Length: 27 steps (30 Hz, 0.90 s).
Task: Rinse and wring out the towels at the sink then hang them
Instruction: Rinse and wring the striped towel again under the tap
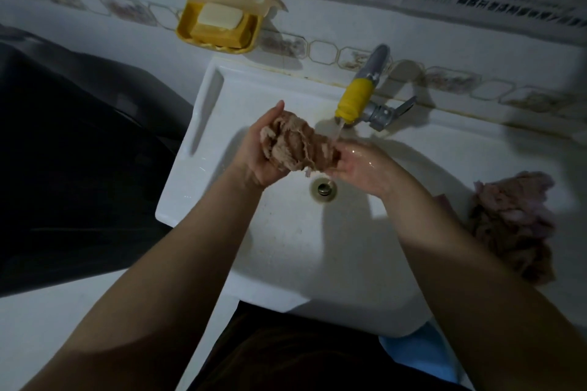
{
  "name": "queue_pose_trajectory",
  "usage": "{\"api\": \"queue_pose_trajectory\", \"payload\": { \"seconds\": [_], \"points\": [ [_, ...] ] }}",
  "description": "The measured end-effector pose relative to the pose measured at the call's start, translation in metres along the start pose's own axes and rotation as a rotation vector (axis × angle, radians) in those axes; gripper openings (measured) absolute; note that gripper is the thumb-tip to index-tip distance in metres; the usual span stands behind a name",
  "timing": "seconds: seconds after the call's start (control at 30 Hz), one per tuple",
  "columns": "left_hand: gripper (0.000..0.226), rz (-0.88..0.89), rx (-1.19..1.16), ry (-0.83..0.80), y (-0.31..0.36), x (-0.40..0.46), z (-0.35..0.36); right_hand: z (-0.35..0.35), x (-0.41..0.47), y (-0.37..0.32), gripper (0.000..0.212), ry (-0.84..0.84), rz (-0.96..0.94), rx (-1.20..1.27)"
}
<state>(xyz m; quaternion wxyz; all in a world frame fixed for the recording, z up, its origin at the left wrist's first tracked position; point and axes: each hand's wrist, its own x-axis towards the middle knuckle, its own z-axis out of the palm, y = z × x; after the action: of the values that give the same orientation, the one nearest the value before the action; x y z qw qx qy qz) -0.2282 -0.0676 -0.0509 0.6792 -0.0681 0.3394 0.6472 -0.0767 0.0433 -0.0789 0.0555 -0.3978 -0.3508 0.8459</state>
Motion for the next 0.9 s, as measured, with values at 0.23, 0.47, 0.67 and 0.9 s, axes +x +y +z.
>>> {"api": "queue_pose_trajectory", "payload": {
  "seconds": [0.23,0.47,0.67,0.9],
  "points": [
    [0.027,-0.035,0.035,-0.067,-0.009,0.001,0.013,0.027,0.002,0.023,0.016,-0.092,0.068,0.017],
    [0.019,-0.07,0.331,-0.007,-0.004,-0.004,0.001,0.022,0.017,0.018,0.067,0.153,0.115,0.101],
    [0.036,-0.121,0.611,-0.03,0.003,-0.008,-0.002,0.026,0.014,0.004,0.038,0.259,-0.03,-0.259],
    [0.037,-0.111,0.713,0.011,-0.002,-0.009,-0.04,0.022,0.005,-0.026,0.046,0.603,-0.25,-0.311]
  ]
}}
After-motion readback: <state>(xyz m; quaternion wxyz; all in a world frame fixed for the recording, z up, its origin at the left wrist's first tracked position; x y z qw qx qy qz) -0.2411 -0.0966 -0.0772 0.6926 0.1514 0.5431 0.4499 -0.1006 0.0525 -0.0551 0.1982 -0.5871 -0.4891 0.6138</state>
